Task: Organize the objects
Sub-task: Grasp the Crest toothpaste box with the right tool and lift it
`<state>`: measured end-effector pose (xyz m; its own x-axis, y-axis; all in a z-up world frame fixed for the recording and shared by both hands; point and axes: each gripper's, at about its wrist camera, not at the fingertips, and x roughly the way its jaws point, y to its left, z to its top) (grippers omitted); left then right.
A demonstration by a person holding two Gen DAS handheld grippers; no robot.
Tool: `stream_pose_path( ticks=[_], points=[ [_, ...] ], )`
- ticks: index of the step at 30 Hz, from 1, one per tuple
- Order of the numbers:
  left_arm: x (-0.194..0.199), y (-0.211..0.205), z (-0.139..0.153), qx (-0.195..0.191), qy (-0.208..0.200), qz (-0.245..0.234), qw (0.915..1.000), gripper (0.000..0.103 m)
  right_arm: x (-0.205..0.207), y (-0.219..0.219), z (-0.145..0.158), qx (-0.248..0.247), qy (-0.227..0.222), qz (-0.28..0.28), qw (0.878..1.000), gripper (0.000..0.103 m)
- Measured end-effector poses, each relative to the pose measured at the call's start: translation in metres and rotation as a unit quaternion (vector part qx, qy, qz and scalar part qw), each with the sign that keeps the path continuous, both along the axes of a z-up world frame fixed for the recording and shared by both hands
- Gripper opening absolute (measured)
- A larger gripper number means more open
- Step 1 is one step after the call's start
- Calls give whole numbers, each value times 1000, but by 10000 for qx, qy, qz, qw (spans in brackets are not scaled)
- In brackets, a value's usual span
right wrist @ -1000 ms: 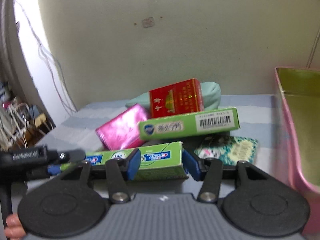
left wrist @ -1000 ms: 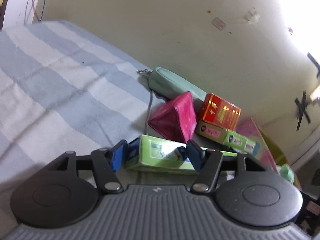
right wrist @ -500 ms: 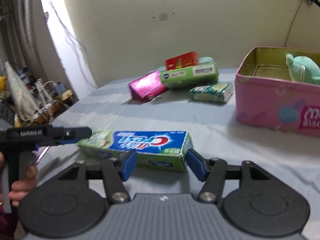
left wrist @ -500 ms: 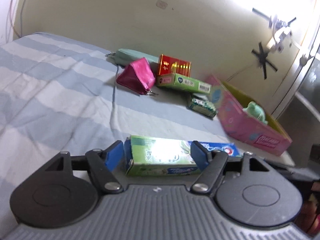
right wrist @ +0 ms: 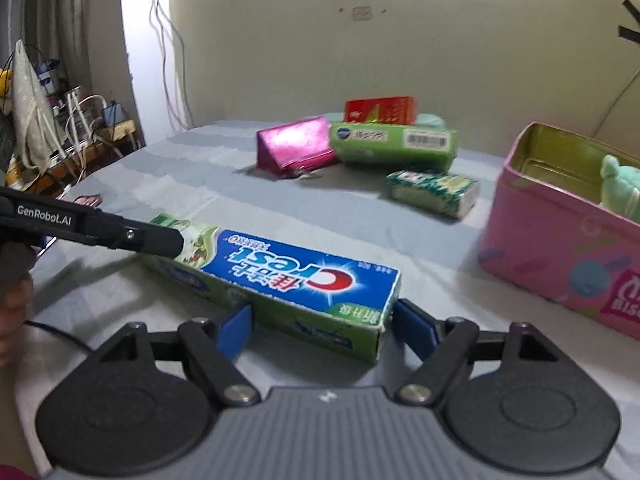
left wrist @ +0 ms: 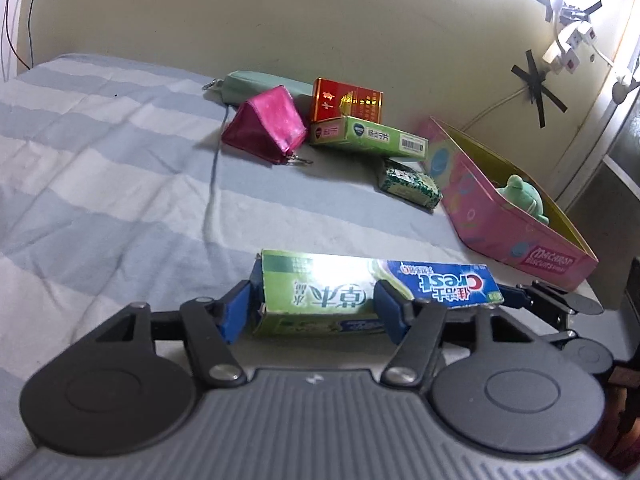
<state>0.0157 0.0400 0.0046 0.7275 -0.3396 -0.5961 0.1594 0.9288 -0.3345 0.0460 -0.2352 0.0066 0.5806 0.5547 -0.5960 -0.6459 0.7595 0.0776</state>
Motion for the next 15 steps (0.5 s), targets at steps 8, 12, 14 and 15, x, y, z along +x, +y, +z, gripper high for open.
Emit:
stream_pose_path(
  ticks=[8, 12, 14, 15],
  points=[
    [20, -67, 72, -90, -867, -776, 9932, 67, 3, -77, 66, 418, -987, -715, 9917, 79],
    [50, -140, 89, 115, -1078, -1305, 9855, 67, 25, -133, 83, 227, -1035, -1232, 9867, 79],
    [70, -176, 89, 163, -906, -1517, 9841, 67, 41, -159, 83, 17, -978, -1475, 9842, 79],
    [80, -193, 87, 158, -783, -1615, 9836, 67, 49, -170, 82, -49, -926, -1569, 9833, 79]
  ],
)
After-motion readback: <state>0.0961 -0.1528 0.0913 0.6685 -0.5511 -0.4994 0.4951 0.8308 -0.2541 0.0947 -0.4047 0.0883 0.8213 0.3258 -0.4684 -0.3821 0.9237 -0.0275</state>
